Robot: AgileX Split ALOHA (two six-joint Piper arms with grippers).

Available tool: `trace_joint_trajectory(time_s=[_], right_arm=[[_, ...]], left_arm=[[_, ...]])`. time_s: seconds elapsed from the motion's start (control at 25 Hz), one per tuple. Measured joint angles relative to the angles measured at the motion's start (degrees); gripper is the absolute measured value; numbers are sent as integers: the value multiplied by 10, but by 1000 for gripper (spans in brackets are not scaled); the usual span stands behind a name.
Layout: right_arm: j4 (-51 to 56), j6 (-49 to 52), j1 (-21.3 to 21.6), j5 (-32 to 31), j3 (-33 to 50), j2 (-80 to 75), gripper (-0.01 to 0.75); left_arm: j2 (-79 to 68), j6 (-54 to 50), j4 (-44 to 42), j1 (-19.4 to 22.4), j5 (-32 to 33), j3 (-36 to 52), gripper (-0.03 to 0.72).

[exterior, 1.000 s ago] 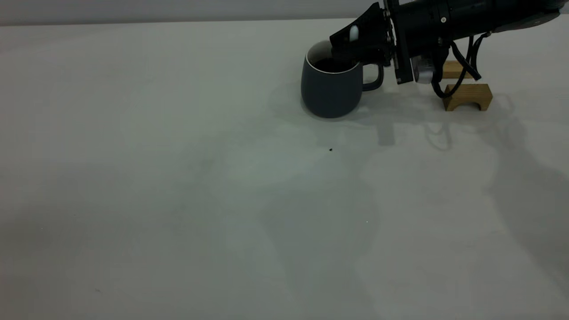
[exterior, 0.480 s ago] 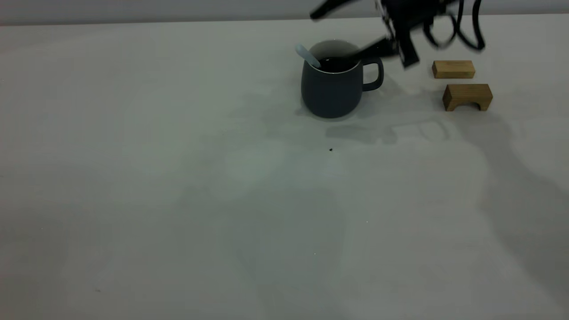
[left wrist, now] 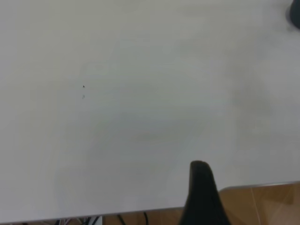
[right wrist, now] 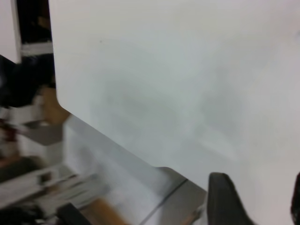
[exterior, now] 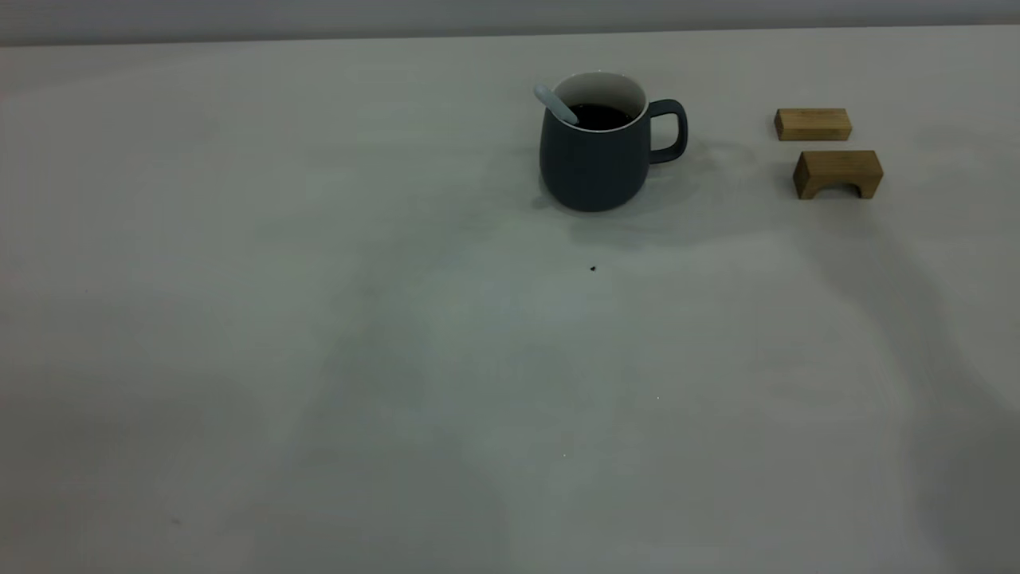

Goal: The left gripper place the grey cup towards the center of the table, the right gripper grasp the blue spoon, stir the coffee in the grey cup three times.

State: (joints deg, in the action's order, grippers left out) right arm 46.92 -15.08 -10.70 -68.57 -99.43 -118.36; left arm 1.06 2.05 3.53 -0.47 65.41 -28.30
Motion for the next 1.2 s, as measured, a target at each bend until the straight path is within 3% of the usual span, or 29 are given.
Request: trace_joint_trajectory(time_s=[0.36,0.8,1.2], right_arm=[[-58,-81,-34,-15,20,246,200],[-124,-71,-36,-23,166,514,195],[-251,35,-36,-23,312,707,208]], left_arm=[[0,0,0,0,0,0,585],[0,0,0,0,0,0,585],[0,0,0,0,0,0,585]])
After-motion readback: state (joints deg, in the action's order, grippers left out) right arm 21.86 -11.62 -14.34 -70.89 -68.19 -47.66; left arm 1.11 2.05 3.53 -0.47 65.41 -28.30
